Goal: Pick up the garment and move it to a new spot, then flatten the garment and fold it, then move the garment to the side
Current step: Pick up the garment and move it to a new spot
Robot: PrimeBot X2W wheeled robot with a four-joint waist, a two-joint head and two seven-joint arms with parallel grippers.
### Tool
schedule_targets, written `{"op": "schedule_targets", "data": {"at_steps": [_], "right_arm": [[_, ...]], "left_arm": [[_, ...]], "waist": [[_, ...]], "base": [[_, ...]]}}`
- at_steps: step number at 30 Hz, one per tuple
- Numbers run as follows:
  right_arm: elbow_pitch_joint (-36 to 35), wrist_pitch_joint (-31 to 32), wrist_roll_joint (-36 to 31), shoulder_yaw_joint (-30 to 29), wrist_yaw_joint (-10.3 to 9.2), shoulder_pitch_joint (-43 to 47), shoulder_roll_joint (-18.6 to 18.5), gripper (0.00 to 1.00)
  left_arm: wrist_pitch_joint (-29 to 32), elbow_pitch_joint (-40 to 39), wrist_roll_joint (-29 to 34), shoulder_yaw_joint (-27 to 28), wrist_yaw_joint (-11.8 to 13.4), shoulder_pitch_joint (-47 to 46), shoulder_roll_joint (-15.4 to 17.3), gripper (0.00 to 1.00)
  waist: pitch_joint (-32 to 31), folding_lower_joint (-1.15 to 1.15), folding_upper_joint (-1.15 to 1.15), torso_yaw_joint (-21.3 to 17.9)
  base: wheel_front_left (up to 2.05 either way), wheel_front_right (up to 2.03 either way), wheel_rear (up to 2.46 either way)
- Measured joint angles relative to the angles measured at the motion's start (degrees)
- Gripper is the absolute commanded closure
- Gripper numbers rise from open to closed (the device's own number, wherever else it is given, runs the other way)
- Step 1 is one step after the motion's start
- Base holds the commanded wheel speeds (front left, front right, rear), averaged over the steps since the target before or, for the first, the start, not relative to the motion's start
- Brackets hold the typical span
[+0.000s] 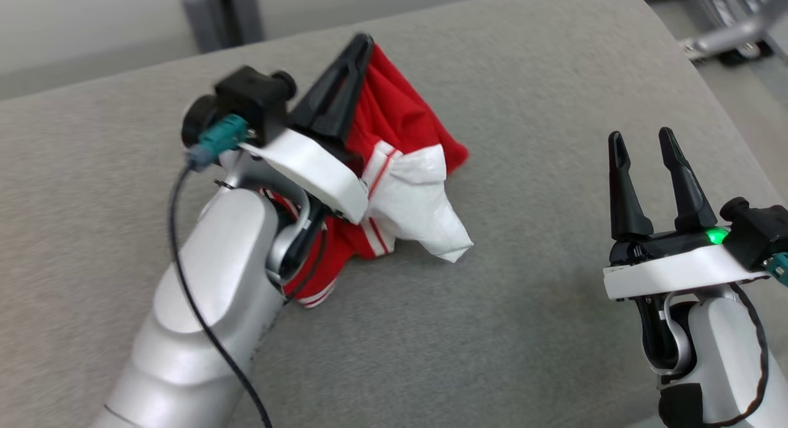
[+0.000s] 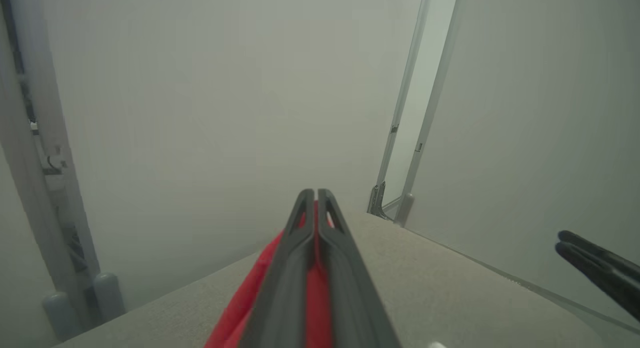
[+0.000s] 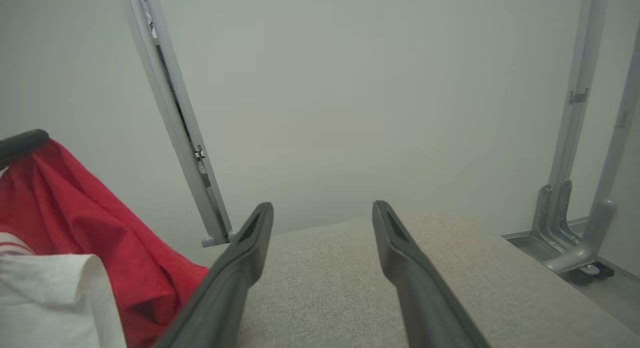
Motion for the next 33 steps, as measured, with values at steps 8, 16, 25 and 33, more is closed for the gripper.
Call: {"op": "schedule_targets", "data": {"at_steps": [8,16,25,33], "right_arm": [[0.2,0.0,2.3,0.7,0.00,-0.3,0.0,0.00],[0.3,0.0,2.0,-0.4,0.00,-0.3,0.0,0.00],[0.5,0.0,-1.1,-0.7,0.00,0.4,0.1,0.00],[0.0,0.0,-5.5,0.8,0.01,2.2,0.1,0.00]], "left_arm": [[-3.0,13.9,2.6,-6.1,0.5,-1.3,-0.8,0.16],[-7.7,20.3,0.3,-7.5,1.0,-3.3,-0.9,0.00],[-10.7,15.5,-2.4,-3.6,3.8,-3.1,-0.6,0.00],[-10.9,0.9,1.3,6.8,6.8,10.4,4.6,0.00]], "waist": [[4.4,0.00,0.00,-6.6],[4.8,0.00,0.00,-6.3],[1.5,0.00,0.00,-1.4],[-3.0,0.00,0.00,4.7]], "base": [[0.00,0.00,0.00],[0.00,0.00,0.00],[0.00,0.00,0.00],[0.00,0.00,0.00]]}}
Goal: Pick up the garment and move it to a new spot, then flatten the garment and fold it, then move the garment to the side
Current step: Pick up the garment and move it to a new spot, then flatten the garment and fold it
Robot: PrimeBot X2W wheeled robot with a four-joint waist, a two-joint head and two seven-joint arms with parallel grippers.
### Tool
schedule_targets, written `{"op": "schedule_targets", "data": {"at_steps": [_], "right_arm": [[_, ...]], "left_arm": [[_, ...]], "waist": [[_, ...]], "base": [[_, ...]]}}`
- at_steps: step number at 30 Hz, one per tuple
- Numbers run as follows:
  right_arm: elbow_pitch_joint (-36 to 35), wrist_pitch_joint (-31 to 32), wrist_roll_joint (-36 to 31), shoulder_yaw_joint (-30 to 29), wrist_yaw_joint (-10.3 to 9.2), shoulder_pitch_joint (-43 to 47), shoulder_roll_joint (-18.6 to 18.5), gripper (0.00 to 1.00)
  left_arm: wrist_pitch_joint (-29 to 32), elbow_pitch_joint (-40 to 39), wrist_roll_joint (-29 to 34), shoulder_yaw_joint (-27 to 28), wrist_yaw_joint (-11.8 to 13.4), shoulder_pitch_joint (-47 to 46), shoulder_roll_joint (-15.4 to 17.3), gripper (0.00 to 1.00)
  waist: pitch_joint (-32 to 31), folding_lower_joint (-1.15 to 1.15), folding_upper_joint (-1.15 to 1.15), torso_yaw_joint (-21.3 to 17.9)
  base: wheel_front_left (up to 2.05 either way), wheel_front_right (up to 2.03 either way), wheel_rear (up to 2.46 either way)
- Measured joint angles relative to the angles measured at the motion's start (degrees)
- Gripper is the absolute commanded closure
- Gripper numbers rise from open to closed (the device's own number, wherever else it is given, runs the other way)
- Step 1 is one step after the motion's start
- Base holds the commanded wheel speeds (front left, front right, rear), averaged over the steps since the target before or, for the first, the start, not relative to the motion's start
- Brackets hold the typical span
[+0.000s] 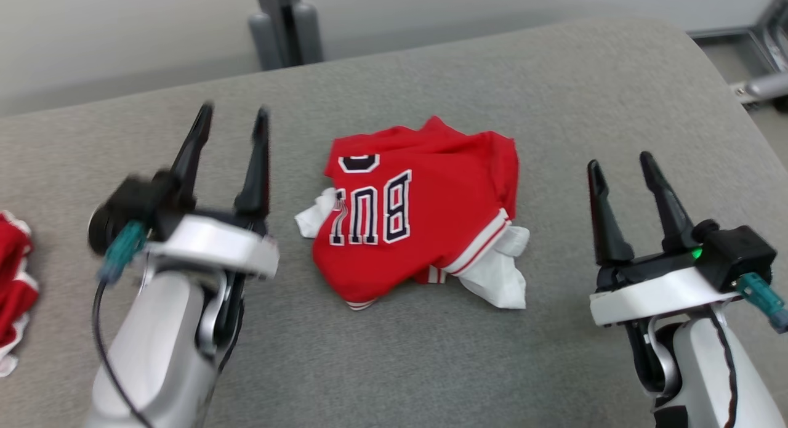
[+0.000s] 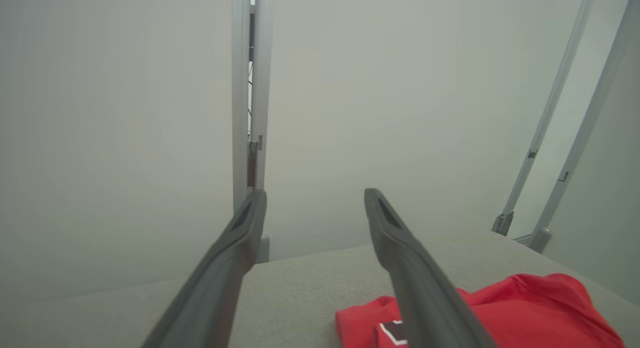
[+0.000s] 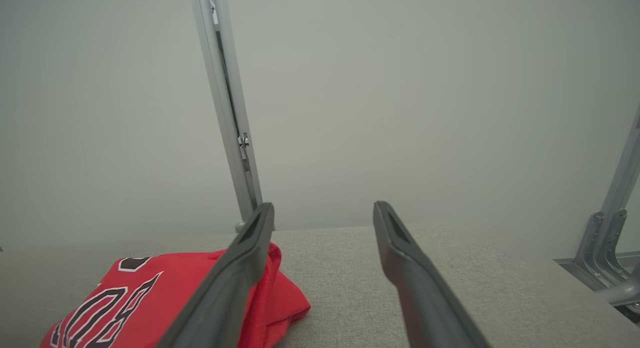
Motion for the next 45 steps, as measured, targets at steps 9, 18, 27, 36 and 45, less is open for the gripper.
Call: {"op": "schedule_targets", "data": {"at_steps": [9,18,27,36,45], "right_arm": [[0.6,0.0,-1.5,2.1,0.00,2.8,0.0,0.00],[4.5,1.9,0.3,3.9,0.00,3.6,-0.2,0.00],[11.5,7.8,4.3,6.0,0.00,2.0,-1.9,0.00],[17.0,11.1,10.7,8.5,0.00,-0.5,-2.7,1.00],[14.2,11.1,21.4,11.6,-0.01,-10.2,-1.4,1.00]], "left_arm": [[0.0,-11.0,1.8,11.6,0.8,22.6,-1.9,0.00],[0.0,-12.0,5.2,13.7,-2.0,26.5,-5.3,0.00],[0.0,-10.7,4.6,12.2,-2.4,26.0,-5.4,0.00],[0.0,-10.2,4.4,11.5,-1.8,25.4,-5.5,0.00],[0.0,-9.3,3.0,10.6,-1.3,26.0,-5.5,0.00]], "waist": [[-4.3,0.00,0.00,5.5],[-5.6,0.00,0.00,9.5],[-4.9,0.00,0.00,12.3],[-4.8,0.00,0.00,15.0],[-6.6,0.00,0.00,17.2]], "base": [[0.00,0.00,0.00],[0.00,0.00,0.00],[0.00,0.00,0.00],[0.00,0.00,0.00],[0.00,0.00,0.00]]}}
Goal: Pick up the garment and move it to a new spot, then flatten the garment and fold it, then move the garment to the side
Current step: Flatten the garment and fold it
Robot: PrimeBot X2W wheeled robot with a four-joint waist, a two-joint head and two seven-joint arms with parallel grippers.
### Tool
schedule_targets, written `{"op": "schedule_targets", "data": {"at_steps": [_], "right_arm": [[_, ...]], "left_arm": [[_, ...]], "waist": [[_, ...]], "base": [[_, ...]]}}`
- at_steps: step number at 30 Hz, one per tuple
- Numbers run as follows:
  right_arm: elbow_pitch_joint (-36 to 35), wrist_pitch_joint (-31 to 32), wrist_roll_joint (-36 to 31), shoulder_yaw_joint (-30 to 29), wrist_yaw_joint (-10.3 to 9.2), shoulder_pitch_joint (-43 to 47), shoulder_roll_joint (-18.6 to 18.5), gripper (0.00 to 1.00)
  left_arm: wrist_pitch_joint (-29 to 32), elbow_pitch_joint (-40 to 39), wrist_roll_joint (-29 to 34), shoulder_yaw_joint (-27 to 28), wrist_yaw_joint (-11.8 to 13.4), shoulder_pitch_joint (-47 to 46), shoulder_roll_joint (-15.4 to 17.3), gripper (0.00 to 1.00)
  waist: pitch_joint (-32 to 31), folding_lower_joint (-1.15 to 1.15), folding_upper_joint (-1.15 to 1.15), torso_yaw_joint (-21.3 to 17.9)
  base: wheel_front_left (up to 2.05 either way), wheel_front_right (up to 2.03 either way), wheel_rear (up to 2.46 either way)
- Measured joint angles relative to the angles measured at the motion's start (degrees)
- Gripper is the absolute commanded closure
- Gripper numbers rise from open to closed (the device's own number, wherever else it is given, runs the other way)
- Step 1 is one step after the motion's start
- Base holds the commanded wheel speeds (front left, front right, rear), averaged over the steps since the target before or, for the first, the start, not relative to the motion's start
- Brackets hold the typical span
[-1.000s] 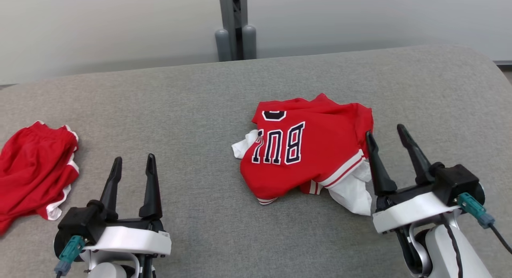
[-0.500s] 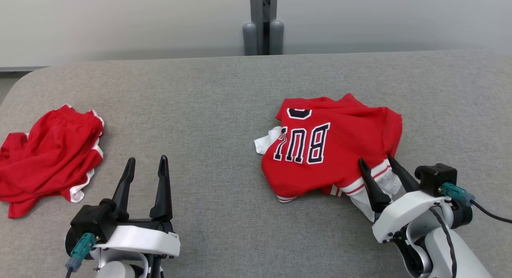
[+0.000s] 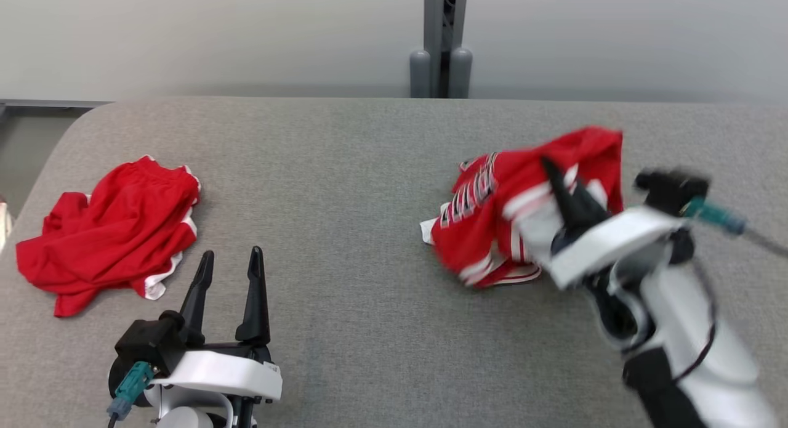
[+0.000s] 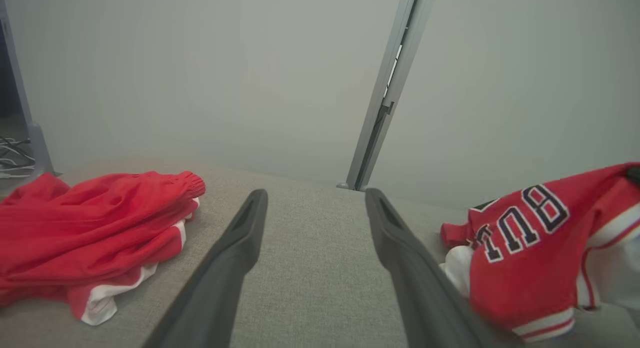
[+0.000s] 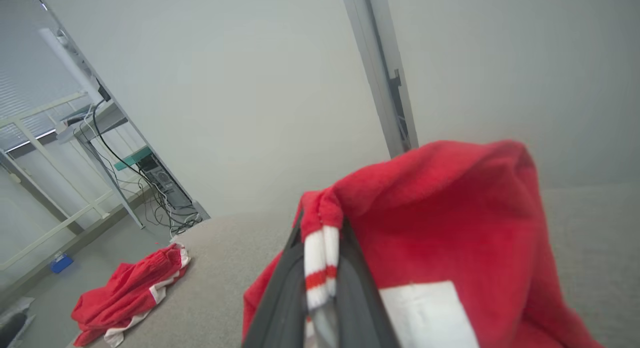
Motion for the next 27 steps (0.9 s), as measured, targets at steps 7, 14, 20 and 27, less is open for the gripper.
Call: {"op": "schedule_targets", "data": {"at_steps": [7,14,20,27], "right_arm": [[0.4,-5.9,1.8,-6.6,0.00,-10.7,0.1,1.00],[1.3,-5.5,12.1,0.6,-0.01,-8.5,1.1,1.00],[5.5,-2.9,24.8,15.0,-0.01,-4.3,1.2,0.83],[13.9,3.0,26.6,26.5,-0.04,-5.4,1.4,0.00]], "left_arm": [[0.0,-0.2,-1.6,-0.6,0.6,0.7,0.0,0.00],[0.0,-0.7,-3.2,-0.6,0.9,1.6,0.0,0.00],[0.0,-0.6,-3.3,-1.0,1.0,1.6,0.0,0.00],[0.0,-0.8,-4.1,-0.6,1.5,1.3,0.0,0.00]], "waist": [[-1.8,0.00,0.00,2.3],[-2.2,0.00,0.00,4.3],[-1.5,0.00,0.00,5.0],[-0.9,0.00,0.00,3.8]], "base": [[0.00,0.00,0.00],[0.00,0.00,0.00],[0.00,0.00,0.00],[0.00,0.00,0.00]]}}
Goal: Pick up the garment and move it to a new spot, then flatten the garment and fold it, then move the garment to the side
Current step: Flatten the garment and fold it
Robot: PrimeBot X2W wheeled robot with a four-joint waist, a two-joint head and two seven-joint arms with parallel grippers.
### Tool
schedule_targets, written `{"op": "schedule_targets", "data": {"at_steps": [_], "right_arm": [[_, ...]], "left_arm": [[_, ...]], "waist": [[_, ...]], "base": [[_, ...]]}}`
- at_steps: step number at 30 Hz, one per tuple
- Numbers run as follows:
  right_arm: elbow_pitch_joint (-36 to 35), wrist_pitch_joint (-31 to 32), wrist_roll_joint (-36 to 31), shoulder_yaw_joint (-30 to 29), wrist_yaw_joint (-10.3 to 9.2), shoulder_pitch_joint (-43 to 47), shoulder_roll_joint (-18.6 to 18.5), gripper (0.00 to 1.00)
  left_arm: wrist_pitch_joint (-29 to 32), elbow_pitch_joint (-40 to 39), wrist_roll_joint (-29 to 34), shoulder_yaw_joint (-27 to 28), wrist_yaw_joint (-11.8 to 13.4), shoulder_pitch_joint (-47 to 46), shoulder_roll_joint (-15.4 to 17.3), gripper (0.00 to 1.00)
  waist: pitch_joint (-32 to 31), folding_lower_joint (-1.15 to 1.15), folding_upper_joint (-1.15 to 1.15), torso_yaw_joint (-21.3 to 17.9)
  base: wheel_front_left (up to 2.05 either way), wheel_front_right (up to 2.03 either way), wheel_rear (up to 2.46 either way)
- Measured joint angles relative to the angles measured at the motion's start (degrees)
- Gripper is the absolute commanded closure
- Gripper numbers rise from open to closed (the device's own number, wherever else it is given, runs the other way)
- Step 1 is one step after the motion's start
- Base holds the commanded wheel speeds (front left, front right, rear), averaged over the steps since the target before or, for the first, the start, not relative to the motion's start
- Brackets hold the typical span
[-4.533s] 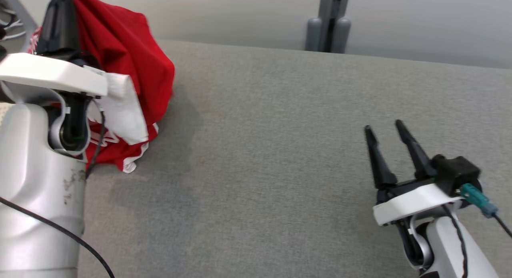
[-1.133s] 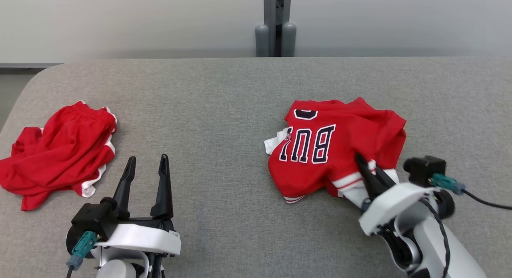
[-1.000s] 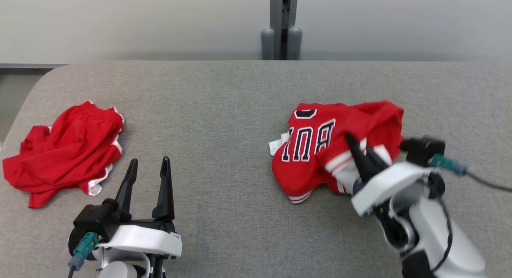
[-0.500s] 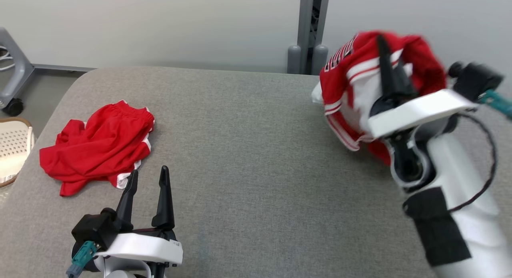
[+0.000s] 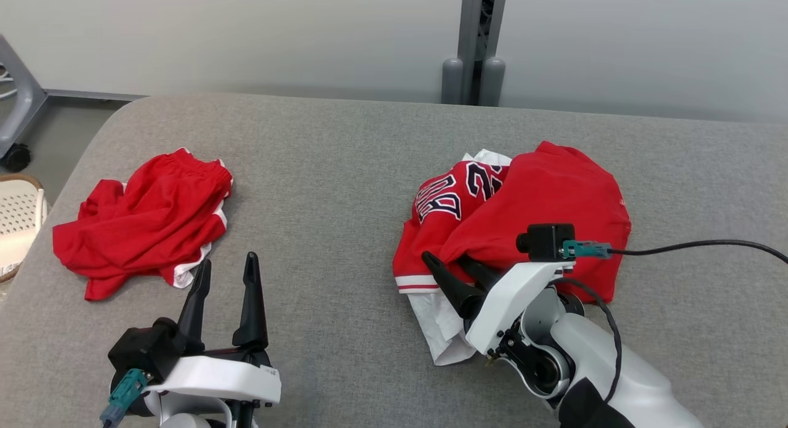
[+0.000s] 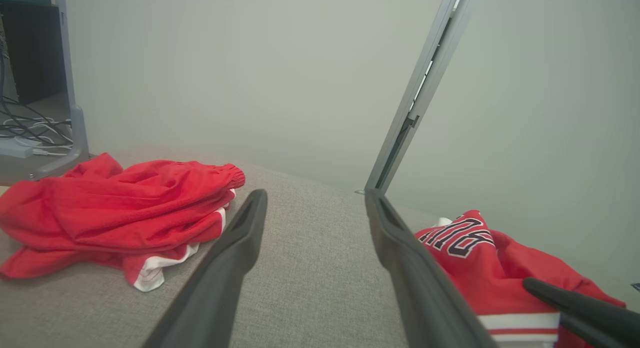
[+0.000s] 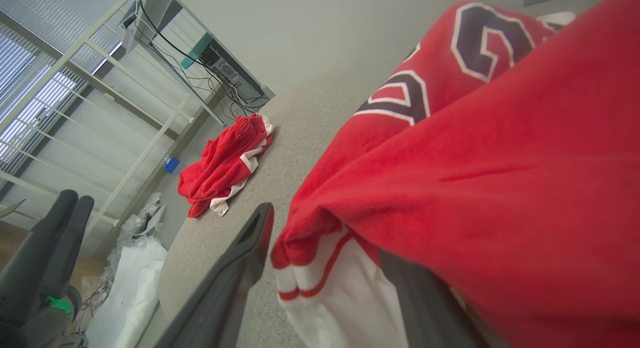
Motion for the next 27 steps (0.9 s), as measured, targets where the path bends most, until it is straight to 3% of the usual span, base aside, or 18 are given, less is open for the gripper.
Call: {"op": "schedule_targets", "data": {"at_steps": [10,16,22,27], "right_arm": [[3.3,-1.8,-3.2,1.7,0.00,-4.0,-0.4,0.00],[-0.7,-5.3,-7.2,0.9,0.00,-3.3,-6.1,0.00],[-5.5,-12.1,-13.9,-4.9,0.00,0.2,-12.9,0.00],[-7.8,-13.7,-21.0,-15.3,0.00,7.1,-13.5,0.00]], "left_arm": [[0.0,-0.6,-0.1,0.1,-0.1,-0.4,0.0,0.00],[0.0,-1.8,-0.8,-0.8,0.0,-1.4,0.0,0.00],[0.0,-1.7,-1.6,-2.3,0.4,-2.3,0.0,0.00],[0.0,-0.8,-2.2,-3.2,0.5,-2.2,0.0,0.00]], "waist": [[-0.5,0.00,0.00,-4.5],[-1.0,0.00,0.00,-8.2],[-0.9,0.00,0.00,-11.2],[-0.9,0.00,0.00,-12.8]], "base": [[0.00,0.00,0.00],[0.00,0.00,0.00],[0.00,0.00,0.00],[0.00,0.00,0.00]]}}
